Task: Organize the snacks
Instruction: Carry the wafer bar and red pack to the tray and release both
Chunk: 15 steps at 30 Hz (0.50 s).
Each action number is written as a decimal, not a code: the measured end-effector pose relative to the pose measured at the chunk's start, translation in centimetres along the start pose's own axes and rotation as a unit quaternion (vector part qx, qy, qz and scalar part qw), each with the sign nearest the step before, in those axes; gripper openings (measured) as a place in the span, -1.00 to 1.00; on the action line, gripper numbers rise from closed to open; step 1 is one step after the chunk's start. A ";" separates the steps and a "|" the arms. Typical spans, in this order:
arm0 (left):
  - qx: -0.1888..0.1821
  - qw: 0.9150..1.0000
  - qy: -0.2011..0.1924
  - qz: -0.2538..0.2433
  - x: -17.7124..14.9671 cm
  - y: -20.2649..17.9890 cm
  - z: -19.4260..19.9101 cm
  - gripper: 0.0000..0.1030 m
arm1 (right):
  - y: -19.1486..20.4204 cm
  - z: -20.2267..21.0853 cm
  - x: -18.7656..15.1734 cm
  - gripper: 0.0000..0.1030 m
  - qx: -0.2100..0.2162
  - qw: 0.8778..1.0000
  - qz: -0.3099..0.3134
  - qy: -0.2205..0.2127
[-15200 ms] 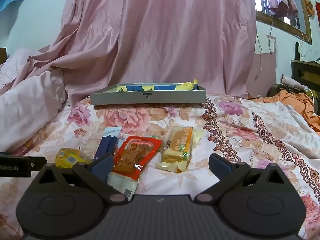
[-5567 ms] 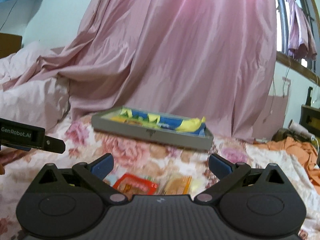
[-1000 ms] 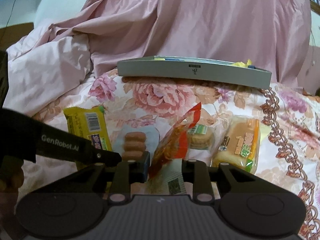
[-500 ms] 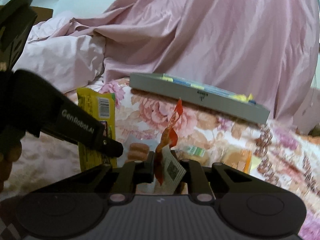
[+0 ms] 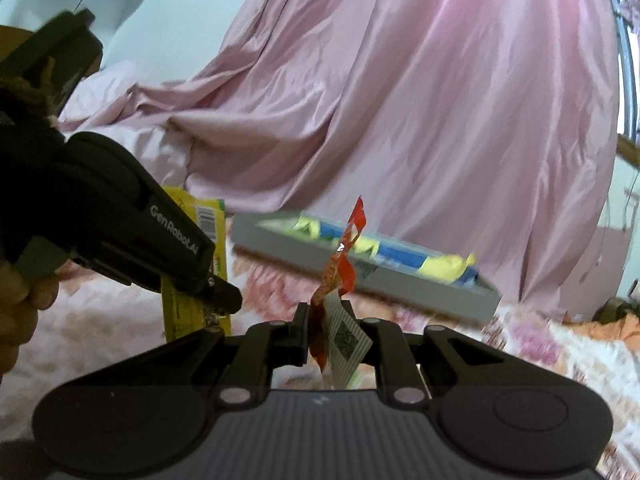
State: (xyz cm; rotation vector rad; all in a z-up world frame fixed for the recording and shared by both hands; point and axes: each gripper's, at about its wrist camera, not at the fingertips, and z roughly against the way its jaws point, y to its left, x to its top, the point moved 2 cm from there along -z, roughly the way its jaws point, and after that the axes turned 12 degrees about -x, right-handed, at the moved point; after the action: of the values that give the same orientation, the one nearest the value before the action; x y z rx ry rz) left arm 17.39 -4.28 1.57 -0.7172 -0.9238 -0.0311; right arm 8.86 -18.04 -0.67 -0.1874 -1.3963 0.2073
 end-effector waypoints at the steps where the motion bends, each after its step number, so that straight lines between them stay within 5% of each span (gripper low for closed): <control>1: -0.002 1.000 -0.005 -0.002 0.8 -0.3 -0.4 -0.78 | -0.5 -0.5 0.4 -0.70 -0.003 1.000 0.000 -0.007; 8: -0.007 0.999 -0.039 -0.007 7.1 -2.5 -4.2 -0.78 | -3.9 -5.7 3.4 -0.70 -0.029 0.996 0.031 -0.078; 15: -0.014 0.997 -0.064 -0.047 12.3 -5.4 -10.1 -0.77 | -8.2 -12.2 4.1 -0.69 -0.072 0.995 -0.042 -0.060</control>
State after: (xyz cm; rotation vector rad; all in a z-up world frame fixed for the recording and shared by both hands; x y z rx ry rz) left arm 30.46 -10.96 9.66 -0.7083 -1.0813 -0.0822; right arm 21.80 -25.01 3.30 -0.2380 -1.5358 0.0480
